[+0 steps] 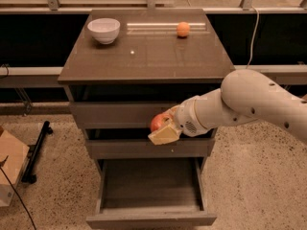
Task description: Place apple into bottom drawer
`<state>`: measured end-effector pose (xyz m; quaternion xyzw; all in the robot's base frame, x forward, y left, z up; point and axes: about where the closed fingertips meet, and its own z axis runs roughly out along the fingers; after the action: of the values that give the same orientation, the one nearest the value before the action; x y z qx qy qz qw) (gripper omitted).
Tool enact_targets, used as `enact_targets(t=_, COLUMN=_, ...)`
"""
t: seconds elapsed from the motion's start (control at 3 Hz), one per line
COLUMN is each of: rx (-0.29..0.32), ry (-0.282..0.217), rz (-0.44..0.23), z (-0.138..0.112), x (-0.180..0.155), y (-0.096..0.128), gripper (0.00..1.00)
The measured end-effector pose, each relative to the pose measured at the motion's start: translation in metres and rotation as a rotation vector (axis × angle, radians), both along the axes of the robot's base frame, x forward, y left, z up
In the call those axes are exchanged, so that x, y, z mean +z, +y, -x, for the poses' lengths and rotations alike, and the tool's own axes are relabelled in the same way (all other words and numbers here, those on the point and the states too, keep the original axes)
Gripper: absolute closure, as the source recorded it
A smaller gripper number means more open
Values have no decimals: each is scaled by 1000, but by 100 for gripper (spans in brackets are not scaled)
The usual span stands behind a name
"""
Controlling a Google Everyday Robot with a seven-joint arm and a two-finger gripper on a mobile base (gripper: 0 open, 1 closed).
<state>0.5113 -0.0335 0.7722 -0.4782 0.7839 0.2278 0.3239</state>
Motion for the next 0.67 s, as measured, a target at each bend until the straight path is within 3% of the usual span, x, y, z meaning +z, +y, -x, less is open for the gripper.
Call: enact_targets(t=0.67, rx=-38, ry=-76, rz=73, z=-27, x=-36, y=7, gripper=100)
